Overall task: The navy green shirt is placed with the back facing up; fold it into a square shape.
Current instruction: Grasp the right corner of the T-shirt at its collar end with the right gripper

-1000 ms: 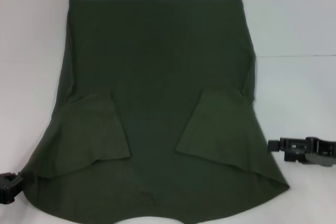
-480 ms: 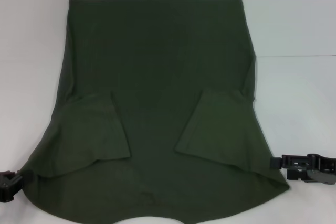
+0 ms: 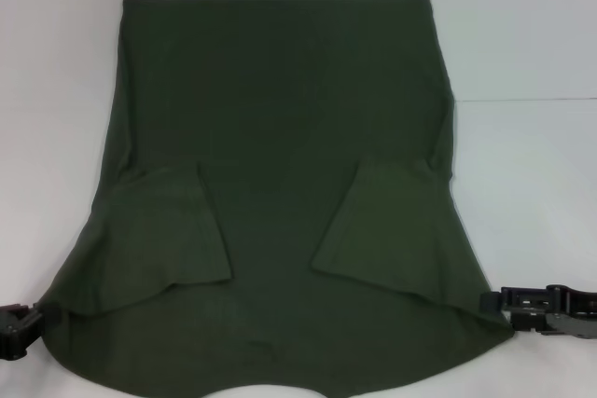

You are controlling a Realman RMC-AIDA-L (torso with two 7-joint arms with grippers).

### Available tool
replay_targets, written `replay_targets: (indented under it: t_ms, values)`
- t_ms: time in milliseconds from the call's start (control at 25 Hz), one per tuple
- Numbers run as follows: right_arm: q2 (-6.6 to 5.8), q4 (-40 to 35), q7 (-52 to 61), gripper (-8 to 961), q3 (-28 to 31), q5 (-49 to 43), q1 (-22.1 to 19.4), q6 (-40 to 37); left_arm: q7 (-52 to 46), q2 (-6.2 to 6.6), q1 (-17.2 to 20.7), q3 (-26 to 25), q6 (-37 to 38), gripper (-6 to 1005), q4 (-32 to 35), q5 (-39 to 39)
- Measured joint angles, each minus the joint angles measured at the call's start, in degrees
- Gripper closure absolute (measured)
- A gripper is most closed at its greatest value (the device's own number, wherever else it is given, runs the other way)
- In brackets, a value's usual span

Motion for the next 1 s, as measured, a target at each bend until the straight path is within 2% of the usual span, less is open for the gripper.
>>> replay_targets:
  t_ms: [160, 640, 880, 1000]
  values:
    - [0.76, -0.08, 0.00, 40, -0.12, 0.00, 0.48, -0.49, 0.00, -0.02, 0.00, 0.00, 0.03, 970, 0.00, 0.00]
    - [1.98, -0.62, 0.39, 39, -0.26, 0.01, 2.06, -1.89, 0.00, 0.15, -0.12, 0.00, -0.17, 970, 0.00, -0.32]
    - [2.03, -0.50, 1.43, 39, -0.84, -1.27, 2.79, -1.60, 0.00, 0.24, -0.35, 0.00, -0.37, 970, 0.00, -0.35]
    - [1.64, -0.58, 1.79, 39, -0.53, -1.82, 2.50, -1.54, 0.00, 0.24, -0.43, 0.00, -0.42, 970, 0.00, -0.34]
